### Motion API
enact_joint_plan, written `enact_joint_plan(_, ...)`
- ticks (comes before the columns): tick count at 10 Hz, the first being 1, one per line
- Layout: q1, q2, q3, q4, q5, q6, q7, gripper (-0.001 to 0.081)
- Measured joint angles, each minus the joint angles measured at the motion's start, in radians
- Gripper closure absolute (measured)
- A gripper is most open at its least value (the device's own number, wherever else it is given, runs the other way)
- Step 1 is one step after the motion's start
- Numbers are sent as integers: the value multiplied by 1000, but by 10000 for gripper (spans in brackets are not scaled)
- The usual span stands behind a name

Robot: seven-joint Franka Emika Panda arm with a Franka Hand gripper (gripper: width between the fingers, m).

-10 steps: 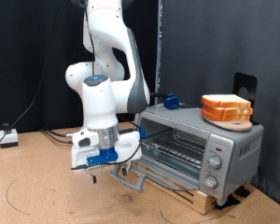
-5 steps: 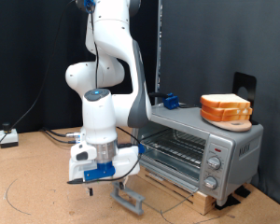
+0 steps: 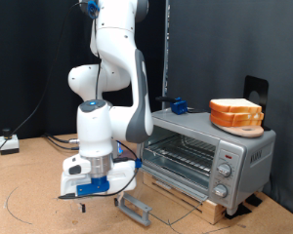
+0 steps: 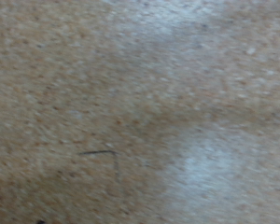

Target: Make a piece of toast with the oven

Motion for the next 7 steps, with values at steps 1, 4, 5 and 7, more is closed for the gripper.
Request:
enact_joint_plan(1,-18,-16,4,1,1,-25,-21,-3)
enact_joint_plan(4,-27,-52,23,1,42,-101,-96,-3)
enact_joint_plan(5,-38,-94,32,0,91,-152,-157,-3)
enact_joint_plan(7,-54,-174,29,-1,130,-271,-204,-3)
